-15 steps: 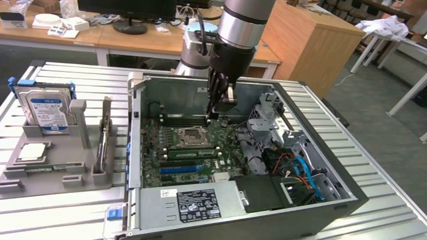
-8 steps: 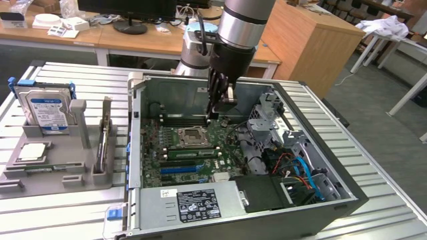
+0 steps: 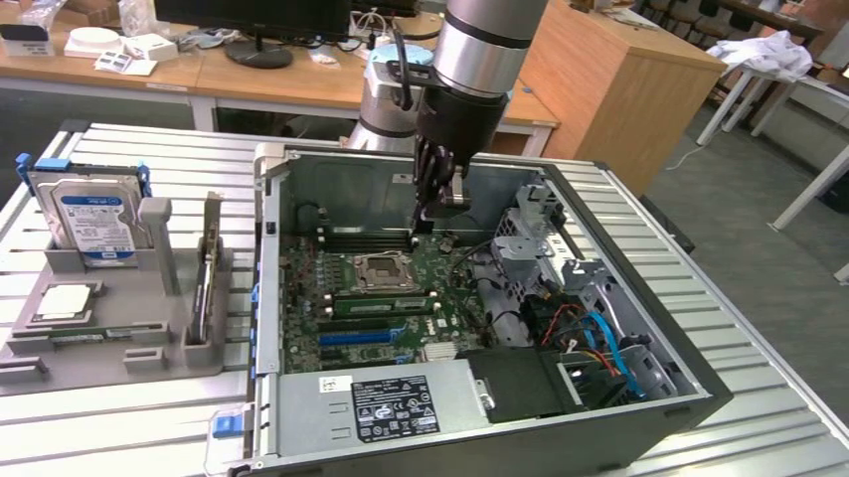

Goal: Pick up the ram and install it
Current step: 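Press down the ram until it locks into place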

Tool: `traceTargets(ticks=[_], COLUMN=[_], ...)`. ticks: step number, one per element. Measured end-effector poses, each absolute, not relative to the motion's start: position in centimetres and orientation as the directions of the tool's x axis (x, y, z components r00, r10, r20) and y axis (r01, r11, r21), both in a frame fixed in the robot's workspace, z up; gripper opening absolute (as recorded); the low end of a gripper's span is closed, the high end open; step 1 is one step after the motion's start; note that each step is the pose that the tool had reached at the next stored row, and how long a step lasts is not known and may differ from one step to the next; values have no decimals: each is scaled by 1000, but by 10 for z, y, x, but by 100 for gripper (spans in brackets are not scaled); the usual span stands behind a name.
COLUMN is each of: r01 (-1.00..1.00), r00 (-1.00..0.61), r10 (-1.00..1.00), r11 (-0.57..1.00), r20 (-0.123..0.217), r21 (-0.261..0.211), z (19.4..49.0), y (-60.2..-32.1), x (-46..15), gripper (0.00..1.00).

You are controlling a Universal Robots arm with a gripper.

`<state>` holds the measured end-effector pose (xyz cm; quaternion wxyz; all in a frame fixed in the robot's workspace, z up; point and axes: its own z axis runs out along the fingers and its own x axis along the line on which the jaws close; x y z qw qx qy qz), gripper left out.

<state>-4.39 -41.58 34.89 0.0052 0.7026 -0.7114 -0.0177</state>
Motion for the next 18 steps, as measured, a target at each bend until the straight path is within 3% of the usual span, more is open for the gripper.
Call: traceTargets(ticks=[18], r01=[-999], r00=[-13], r10=[-1000], r11=[12], r20=[-17], r21=[33], z=[349], y=[-416], x=[-36], gripper=[11])
